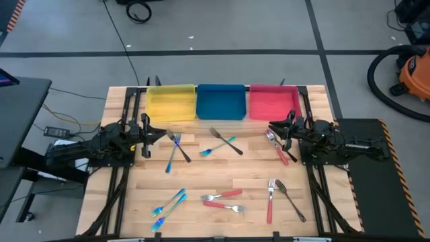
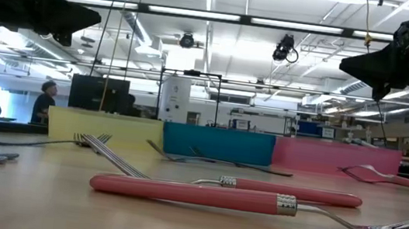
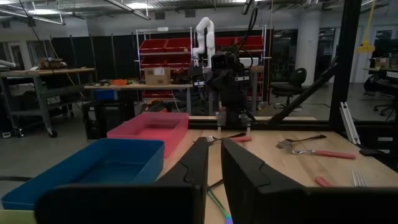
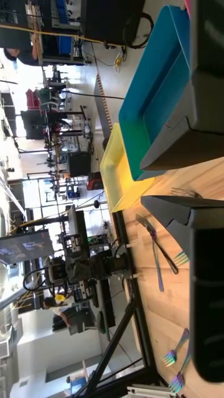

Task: Sort silverware by color (type)

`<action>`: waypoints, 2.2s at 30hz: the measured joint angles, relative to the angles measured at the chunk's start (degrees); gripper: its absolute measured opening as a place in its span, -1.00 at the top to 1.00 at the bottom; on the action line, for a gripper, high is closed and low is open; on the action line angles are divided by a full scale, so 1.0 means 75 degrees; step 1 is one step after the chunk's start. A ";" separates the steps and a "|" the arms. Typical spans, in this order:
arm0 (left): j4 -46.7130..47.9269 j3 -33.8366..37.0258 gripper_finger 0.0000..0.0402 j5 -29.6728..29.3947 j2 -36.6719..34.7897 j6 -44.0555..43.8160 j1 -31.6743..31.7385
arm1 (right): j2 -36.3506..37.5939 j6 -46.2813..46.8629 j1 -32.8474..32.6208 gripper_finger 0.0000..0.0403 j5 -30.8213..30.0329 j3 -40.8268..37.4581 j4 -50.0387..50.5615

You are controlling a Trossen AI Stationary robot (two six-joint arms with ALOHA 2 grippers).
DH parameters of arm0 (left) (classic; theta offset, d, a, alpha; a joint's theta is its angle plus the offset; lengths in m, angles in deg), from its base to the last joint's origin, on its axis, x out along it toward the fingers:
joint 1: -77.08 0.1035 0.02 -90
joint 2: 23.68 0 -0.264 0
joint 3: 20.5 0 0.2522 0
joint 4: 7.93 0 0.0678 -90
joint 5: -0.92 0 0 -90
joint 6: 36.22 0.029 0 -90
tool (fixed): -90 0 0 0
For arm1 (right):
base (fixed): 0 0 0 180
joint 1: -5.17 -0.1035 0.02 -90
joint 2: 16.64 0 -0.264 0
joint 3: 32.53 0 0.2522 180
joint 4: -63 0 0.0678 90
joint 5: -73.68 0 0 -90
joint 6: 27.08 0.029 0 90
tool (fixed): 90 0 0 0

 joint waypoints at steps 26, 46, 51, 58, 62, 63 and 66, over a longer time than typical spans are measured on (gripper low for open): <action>0.0000 -0.0003 0.78 -0.0003 0.0000 0.0000 0.0000 | 0.0000 0.0000 0.0002 0.59 0.0000 0.0000 0.0002; -0.0154 -0.0003 0.78 -0.0017 0.0003 0.0196 -0.0002 | 0.0000 0.0219 -0.0001 0.59 -0.0621 0.0000 -0.0613; -0.0108 -0.0002 0.78 0.0050 0.0003 0.0572 0.0000 | 0.0000 -0.0656 0.0014 0.59 -0.1105 -0.0001 -0.0828; -0.0294 -0.0003 0.78 0.0055 0.0003 0.0556 0.0000 | 0.0000 -0.0564 0.0017 0.59 -0.1481 0.0000 -0.0929; -0.0370 -0.0001 0.78 0.0064 0.0003 0.0173 0.0000 | 0.0000 -0.0414 0.0017 0.59 -0.1375 -0.0001 -0.0971; -0.0374 -0.0003 0.78 0.0066 0.0003 0.0157 -0.0001 | 0.0000 -0.0534 0.0017 0.59 -0.1329 0.0000 -0.0971; -0.0393 -0.0003 0.78 0.0064 0.0003 0.0142 -0.0002 | 0.0000 -0.1074 0.0017 0.59 -0.1089 0.0000 -0.0968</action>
